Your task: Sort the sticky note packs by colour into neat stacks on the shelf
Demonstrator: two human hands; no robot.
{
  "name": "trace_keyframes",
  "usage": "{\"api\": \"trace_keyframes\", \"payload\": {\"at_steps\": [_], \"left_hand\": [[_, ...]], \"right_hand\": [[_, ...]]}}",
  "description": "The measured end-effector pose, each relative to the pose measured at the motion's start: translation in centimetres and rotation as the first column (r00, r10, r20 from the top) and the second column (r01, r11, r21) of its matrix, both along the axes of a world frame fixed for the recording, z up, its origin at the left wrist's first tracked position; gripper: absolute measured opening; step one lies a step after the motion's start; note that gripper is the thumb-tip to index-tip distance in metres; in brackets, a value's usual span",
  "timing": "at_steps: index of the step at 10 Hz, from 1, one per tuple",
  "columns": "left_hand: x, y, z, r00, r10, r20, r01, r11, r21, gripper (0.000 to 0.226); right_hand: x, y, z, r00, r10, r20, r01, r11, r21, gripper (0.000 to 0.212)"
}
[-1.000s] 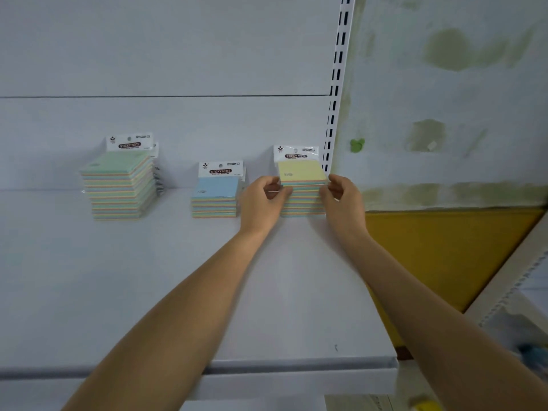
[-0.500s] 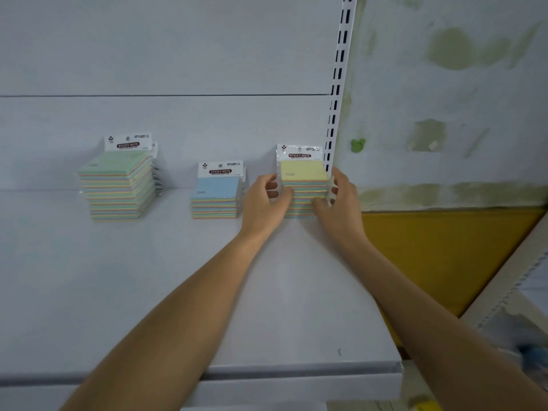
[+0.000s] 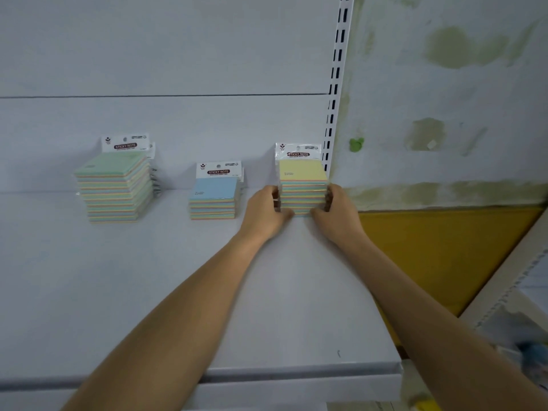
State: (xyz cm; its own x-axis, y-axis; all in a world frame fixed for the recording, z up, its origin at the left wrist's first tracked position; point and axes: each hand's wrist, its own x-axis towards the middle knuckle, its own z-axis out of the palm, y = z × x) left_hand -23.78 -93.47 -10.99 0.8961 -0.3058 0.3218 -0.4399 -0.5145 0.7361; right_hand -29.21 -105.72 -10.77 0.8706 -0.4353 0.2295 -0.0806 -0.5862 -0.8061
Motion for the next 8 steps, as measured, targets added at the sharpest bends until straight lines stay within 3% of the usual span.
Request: {"api": "trace_keyframes", "payload": {"at_steps": [2, 4, 6, 7, 8], "left_hand": [[0.1, 0.0, -0.1, 1.000, -0.016, -0.007, 0.016, 0.999, 0.049, 0.036], [-0.9, 0.7, 0.9, 1.000, 0.025, 0.017, -0.026, 0.994, 0.107, 0.039], [-0.7, 3.9, 5.1, 0.976, 0.035, 0.216, -0.062, 0.991, 0.118, 0.045], [-0.2, 7.4, 7.8, 0.929, -0.001, 0.369, -0.074, 0.979, 0.188, 0.044], [0.0, 11.2, 10.0, 0.907, -0.018, 0.421, -0.127, 0.941, 0.313, 0.042]], "right_hand": [[0.1, -0.1, -0.3, 1.000, -0.002, -0.009, 0.002, 1.000, -0.019, 0.047], [-0.8, 0.8, 0.5, 0.999, 0.007, 0.040, -0.009, 0.999, 0.053, 0.072], [-2.2, 0.6, 3.0, 0.993, 0.051, 0.107, -0.038, 0.992, -0.117, 0.066], [-2.3, 1.2, 4.7, 0.986, 0.068, 0.150, -0.036, 0.978, -0.204, 0.064], [-2.5, 2.4, 6.1, 0.980, 0.121, 0.156, -0.064, 0.941, -0.333, 0.060]]}}
